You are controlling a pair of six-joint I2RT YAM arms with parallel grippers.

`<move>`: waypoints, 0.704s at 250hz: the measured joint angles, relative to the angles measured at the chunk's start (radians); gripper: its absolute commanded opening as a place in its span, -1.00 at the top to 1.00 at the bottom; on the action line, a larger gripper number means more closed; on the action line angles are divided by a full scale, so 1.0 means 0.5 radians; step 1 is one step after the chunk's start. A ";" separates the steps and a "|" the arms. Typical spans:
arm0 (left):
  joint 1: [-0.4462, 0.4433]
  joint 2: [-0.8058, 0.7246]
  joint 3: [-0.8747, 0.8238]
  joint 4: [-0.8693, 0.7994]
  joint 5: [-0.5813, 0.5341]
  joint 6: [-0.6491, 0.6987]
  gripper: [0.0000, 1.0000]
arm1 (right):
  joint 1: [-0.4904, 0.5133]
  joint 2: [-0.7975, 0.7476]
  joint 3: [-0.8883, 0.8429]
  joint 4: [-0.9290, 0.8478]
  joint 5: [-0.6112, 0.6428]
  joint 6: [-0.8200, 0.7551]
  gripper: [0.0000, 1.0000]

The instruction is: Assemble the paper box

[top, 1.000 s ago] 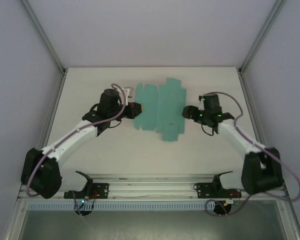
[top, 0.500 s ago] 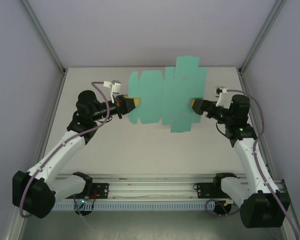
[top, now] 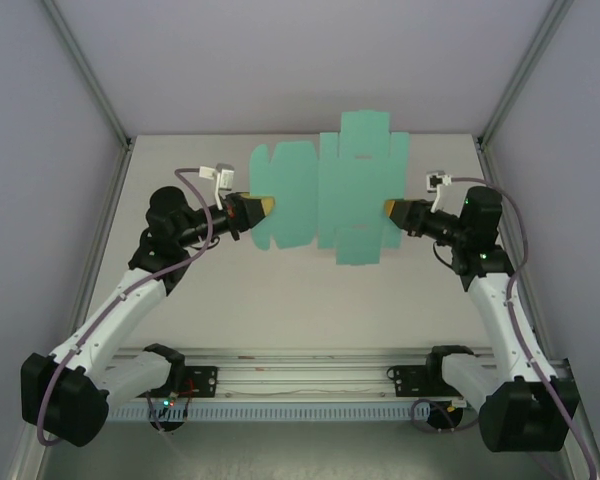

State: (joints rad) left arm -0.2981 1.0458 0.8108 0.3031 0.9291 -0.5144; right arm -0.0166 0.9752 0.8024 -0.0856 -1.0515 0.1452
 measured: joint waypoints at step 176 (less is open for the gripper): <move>-0.019 -0.019 -0.062 -0.579 -0.822 0.053 -1.00 | 0.200 0.236 0.150 -0.552 0.485 -0.579 1.00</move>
State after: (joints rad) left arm -0.3077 1.0363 0.7799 0.0135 0.5182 -0.4877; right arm 0.0834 1.0931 0.8772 -0.3614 -0.8089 -0.1444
